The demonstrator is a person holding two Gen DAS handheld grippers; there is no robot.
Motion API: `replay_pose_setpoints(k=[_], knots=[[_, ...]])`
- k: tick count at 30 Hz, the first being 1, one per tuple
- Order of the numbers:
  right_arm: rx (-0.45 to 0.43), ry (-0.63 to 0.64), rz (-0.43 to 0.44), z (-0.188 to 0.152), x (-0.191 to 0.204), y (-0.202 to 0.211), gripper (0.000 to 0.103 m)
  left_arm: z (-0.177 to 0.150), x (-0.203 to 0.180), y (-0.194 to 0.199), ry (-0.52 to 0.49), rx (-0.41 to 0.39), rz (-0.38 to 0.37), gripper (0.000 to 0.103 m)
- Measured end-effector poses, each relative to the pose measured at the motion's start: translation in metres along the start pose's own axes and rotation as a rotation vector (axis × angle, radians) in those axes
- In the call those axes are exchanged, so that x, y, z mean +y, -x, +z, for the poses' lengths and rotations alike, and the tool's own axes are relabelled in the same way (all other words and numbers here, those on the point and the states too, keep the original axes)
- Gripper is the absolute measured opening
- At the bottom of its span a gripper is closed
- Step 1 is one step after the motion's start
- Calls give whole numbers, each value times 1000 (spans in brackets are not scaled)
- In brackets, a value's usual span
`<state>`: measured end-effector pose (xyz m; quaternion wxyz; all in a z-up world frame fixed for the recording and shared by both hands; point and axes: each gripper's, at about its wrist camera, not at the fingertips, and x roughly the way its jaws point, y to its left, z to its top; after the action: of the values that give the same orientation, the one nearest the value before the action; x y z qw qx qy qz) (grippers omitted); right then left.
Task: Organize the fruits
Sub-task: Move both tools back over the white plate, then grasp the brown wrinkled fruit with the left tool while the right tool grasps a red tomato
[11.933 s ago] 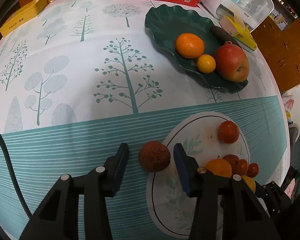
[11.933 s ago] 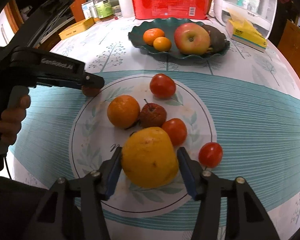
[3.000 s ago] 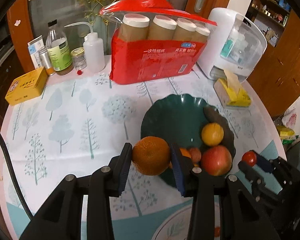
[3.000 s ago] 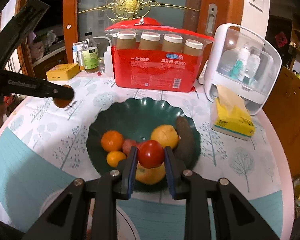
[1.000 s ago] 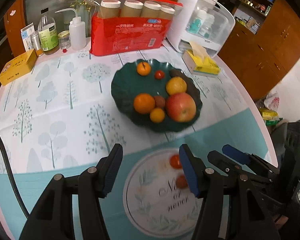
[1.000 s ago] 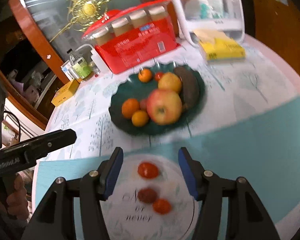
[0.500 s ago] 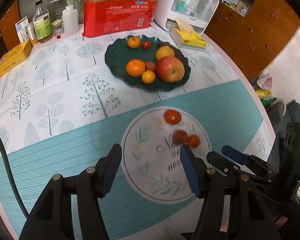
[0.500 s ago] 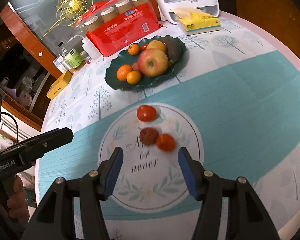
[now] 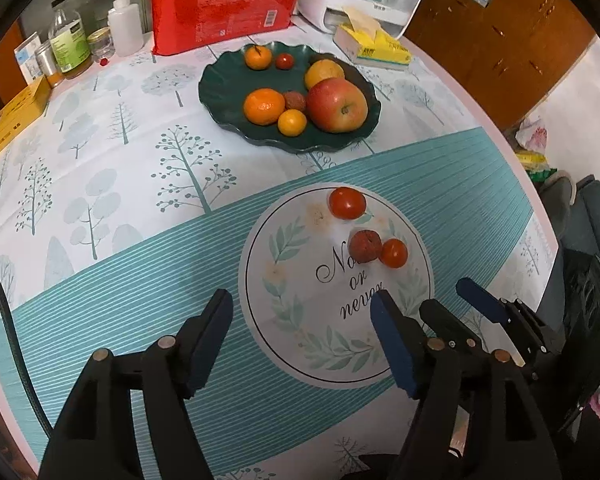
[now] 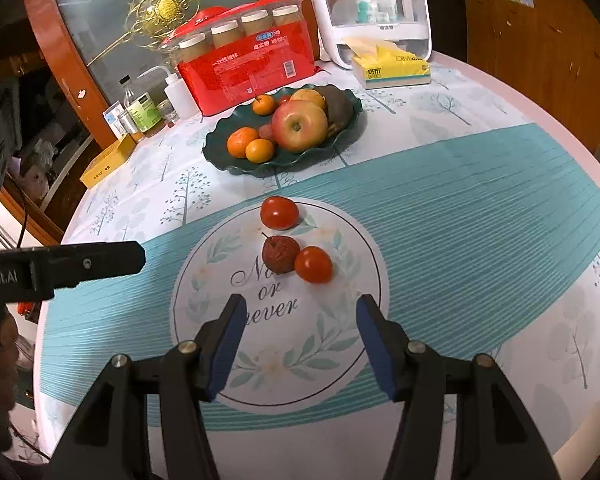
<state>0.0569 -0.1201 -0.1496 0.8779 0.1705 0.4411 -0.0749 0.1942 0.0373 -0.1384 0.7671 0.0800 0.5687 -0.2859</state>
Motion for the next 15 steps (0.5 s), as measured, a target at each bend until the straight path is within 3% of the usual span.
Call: replay_pose_setpoints(k=[9, 15], knots=[[-44, 115, -25, -4, -2, -20, 56, 19, -13, -29, -31, 59, -8, 71], [-37, 185, -46, 0, -3, -37, 50, 29, -23, -54, -16, 76, -68, 71]])
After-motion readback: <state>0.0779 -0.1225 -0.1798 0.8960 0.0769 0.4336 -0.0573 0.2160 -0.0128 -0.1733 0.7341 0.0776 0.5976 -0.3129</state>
